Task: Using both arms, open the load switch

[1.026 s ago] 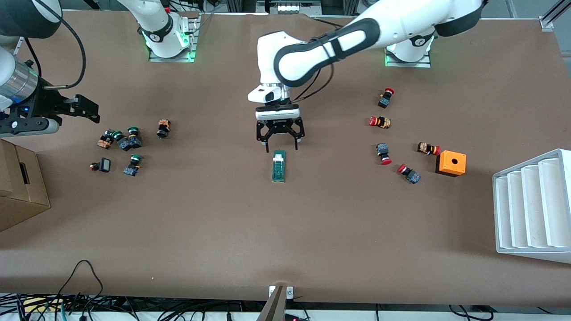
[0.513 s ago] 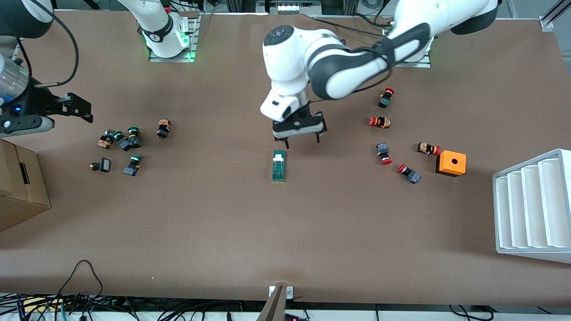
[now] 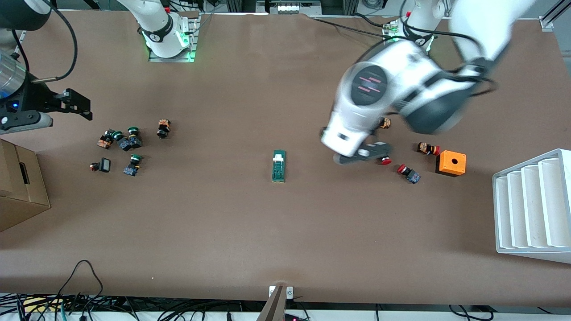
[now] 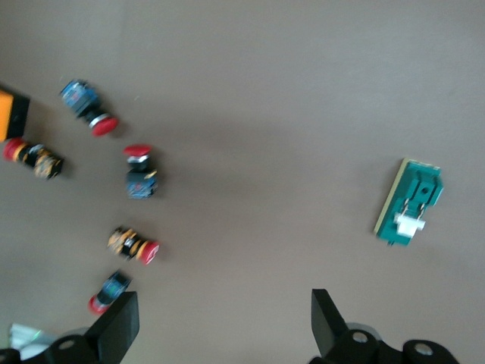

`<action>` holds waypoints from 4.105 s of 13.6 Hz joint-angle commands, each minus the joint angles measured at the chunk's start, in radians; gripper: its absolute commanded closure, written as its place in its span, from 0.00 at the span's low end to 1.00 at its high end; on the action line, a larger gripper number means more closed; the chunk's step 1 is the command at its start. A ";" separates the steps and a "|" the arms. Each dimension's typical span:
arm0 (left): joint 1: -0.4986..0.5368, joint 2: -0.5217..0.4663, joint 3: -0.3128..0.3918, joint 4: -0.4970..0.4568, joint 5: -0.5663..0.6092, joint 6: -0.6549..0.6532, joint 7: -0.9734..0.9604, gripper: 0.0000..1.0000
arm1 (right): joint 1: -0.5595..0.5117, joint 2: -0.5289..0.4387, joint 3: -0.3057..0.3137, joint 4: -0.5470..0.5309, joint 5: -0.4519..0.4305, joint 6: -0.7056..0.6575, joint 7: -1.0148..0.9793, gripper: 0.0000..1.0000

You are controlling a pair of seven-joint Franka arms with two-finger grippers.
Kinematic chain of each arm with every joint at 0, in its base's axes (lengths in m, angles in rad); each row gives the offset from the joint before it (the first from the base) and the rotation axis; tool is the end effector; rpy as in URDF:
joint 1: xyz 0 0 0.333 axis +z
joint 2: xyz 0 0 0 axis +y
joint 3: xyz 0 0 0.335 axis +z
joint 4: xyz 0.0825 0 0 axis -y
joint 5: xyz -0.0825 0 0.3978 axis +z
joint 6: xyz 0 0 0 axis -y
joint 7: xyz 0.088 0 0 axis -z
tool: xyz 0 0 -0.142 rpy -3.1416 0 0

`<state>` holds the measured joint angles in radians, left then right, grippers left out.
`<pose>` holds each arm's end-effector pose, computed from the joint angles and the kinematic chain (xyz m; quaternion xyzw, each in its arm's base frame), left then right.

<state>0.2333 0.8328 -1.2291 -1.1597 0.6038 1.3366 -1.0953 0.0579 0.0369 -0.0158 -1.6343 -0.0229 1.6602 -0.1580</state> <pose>0.6125 -0.3218 0.4596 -0.9835 -0.1292 0.1234 0.0299 0.5849 0.0217 0.5640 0.9948 0.1010 -0.0062 0.0114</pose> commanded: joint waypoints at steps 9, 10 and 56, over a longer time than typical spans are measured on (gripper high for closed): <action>0.313 0.000 -0.026 0.121 -0.085 -0.158 0.513 0.00 | -0.001 0.017 -0.003 0.062 0.009 -0.030 -0.017 0.00; 0.307 -0.048 0.044 0.127 -0.088 -0.157 0.596 0.00 | -0.003 0.018 -0.004 0.065 0.009 -0.030 -0.018 0.00; -0.327 -0.807 1.336 -0.318 -0.636 0.289 1.189 0.00 | -0.010 0.017 -0.013 0.065 0.003 -0.030 -0.023 0.00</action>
<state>-0.0914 0.0270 0.1025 -1.4953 -0.0168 1.6460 0.1026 0.0535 0.0442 -0.0289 -1.5946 -0.0230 1.6506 -0.1628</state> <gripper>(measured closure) 0.000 0.000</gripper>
